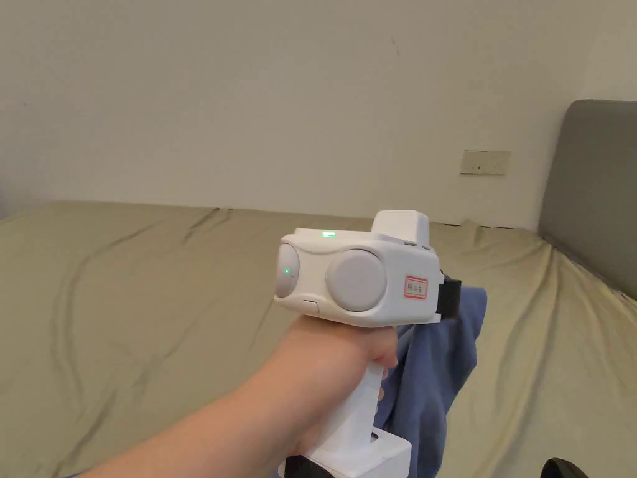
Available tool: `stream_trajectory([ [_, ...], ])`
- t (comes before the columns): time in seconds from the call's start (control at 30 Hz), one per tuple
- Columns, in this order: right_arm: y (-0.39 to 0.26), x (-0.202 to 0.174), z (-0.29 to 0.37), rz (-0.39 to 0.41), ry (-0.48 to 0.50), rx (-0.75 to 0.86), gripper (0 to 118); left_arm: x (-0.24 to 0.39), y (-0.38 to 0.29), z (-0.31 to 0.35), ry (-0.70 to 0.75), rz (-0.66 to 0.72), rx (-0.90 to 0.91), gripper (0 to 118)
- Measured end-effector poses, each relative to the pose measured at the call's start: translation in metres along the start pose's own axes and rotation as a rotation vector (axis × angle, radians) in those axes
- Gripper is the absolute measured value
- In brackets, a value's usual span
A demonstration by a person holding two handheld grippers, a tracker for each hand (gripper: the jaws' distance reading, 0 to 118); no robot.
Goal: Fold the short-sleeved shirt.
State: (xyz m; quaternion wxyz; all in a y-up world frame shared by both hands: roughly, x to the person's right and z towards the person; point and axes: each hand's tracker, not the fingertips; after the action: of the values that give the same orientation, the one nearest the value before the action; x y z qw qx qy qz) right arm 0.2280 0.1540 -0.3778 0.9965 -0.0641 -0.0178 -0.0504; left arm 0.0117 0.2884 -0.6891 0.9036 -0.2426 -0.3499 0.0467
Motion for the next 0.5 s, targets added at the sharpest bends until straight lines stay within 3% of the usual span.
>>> stream_trajectory([
  [0.17, 0.004, 0.042, 0.011, 0.032, -0.161, -0.030, 1, 0.008, -0.052, -0.101, -0.033, -0.055, -0.180, 0],
  [0.4, 0.010, 0.069, 0.023, -0.011, -0.208, -0.038, 1, -0.033, -0.093, -0.147, -0.019, -0.086, -0.277, 1],
  [0.43, 0.012, 0.066, 0.023, -0.015, -0.204, -0.038, 1, -0.032, -0.093, -0.147, -0.020, -0.085, -0.267, 11],
  [0.5, 0.010, 0.066, 0.022, -0.017, -0.189, -0.035, 1, -0.033, -0.091, -0.148, -0.003, -0.068, -0.229, 89],
])
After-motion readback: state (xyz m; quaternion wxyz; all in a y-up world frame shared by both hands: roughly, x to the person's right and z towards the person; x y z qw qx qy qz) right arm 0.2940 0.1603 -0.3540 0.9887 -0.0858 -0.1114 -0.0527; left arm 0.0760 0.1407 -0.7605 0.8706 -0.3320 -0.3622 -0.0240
